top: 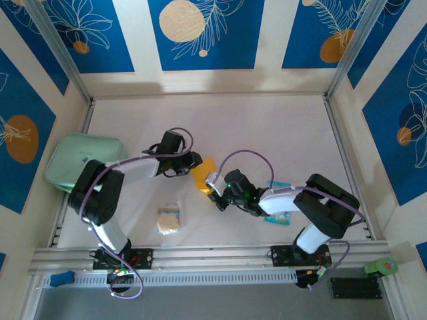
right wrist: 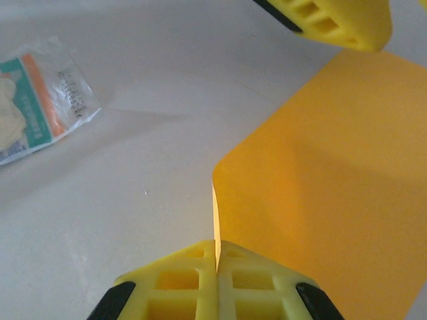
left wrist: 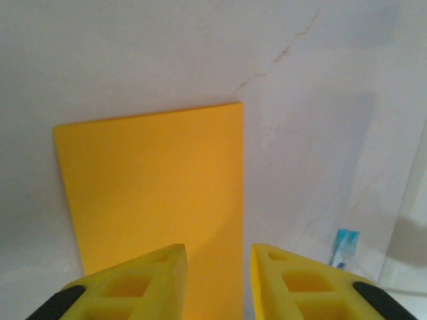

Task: Fold a paper plane with a square sheet of paper (pick it up from the middle)
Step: Third fold the triangle at the center of the table.

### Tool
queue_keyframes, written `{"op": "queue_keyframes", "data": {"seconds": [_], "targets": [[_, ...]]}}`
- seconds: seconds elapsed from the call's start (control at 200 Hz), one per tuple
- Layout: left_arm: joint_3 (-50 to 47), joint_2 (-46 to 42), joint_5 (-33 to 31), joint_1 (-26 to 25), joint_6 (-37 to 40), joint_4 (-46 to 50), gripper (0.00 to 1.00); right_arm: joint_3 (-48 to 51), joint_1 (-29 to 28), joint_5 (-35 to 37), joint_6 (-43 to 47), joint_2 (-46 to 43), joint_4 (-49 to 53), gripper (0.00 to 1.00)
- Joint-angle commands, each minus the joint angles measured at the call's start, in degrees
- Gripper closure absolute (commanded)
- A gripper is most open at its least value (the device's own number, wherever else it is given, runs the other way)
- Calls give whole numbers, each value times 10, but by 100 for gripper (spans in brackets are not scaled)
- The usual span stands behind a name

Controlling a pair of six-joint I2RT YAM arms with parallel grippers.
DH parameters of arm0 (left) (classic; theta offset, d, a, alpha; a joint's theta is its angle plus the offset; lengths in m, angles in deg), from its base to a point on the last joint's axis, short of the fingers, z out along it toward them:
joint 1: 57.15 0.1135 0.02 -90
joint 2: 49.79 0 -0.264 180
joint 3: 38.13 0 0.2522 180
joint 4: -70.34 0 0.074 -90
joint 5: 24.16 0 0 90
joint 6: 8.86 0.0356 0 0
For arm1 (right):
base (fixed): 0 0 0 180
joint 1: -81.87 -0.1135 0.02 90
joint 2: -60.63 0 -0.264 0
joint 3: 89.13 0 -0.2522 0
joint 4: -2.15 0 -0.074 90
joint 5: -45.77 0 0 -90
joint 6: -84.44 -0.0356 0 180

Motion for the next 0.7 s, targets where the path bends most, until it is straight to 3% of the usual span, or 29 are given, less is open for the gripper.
{"op": "queue_keyframes", "data": {"seconds": [0.0,0.355,0.695], "targets": [[42,39,21,-14,40,53,71,-11,10,-52,-48,-13,18,97],[97,106,3,-26,95,125,76,-14,53,-93,-127,-8,14,97],[125,139,-12,-34,133,177,80,-43,73,-61,-152,-5,58,98]]}}
